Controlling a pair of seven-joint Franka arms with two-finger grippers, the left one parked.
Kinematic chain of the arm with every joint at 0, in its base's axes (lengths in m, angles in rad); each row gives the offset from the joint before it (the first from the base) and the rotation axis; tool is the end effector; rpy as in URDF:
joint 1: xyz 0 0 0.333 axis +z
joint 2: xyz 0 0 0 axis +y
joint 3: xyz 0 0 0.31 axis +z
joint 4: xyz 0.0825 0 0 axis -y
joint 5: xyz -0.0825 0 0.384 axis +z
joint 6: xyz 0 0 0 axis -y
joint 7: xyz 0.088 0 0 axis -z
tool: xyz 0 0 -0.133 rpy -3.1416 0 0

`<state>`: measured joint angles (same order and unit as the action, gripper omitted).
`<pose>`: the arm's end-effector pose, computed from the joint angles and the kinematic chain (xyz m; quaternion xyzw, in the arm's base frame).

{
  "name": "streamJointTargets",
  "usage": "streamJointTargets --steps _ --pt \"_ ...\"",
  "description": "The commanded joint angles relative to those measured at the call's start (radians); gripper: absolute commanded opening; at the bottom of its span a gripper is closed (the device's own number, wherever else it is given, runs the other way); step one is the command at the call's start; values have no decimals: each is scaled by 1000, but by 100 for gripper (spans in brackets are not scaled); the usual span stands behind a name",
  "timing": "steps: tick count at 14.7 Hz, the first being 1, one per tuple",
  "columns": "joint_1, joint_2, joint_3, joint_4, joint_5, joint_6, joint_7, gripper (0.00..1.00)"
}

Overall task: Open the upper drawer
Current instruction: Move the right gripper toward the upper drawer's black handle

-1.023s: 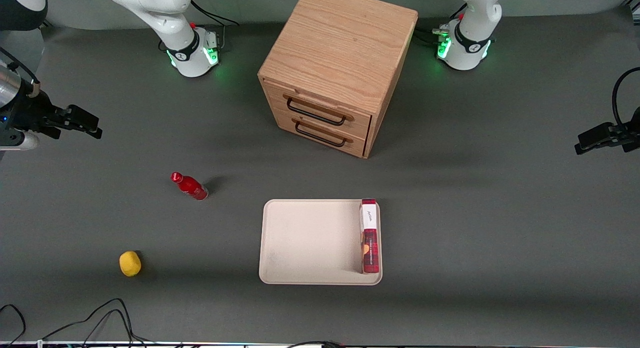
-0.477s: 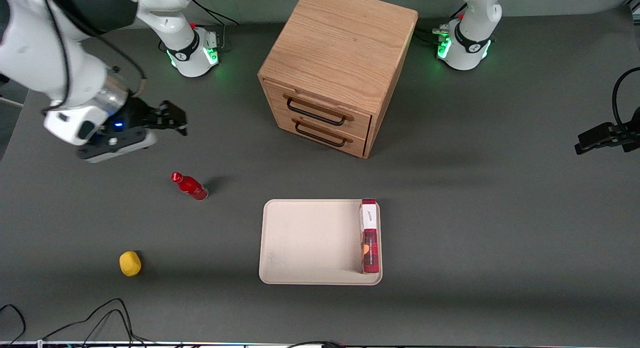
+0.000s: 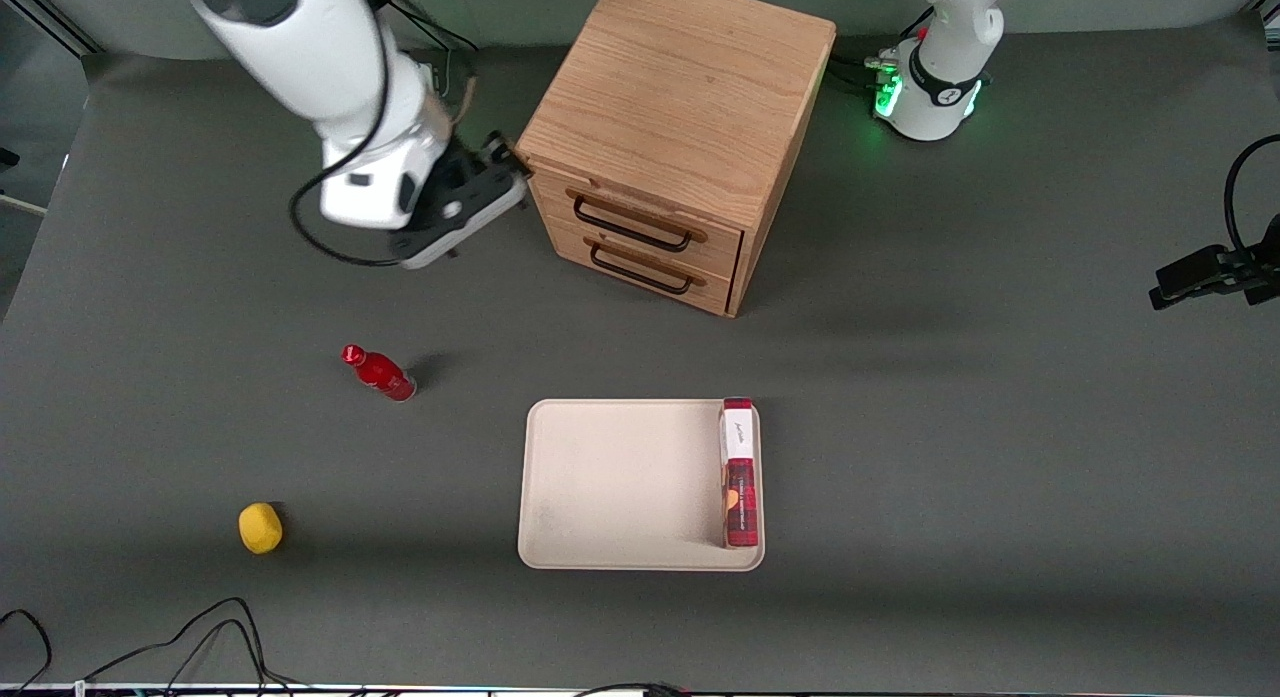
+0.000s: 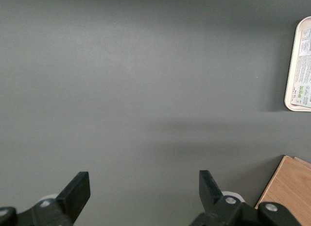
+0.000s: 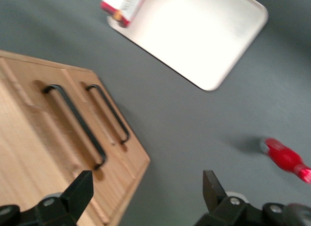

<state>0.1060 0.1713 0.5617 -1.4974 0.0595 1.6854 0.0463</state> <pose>0.4886 0.3639 0.5533 -0.9514 -0.2981 0.0061 0.0777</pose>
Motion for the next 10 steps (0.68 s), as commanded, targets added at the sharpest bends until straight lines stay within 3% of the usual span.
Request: streamJointTargets --steps 1,4,10 --pt "17 80 73 54 -1 77 -22 100" --pt "43 111 75 69 -1 106 -210 100" --pt "46 143 75 68 5 97 -333 100"
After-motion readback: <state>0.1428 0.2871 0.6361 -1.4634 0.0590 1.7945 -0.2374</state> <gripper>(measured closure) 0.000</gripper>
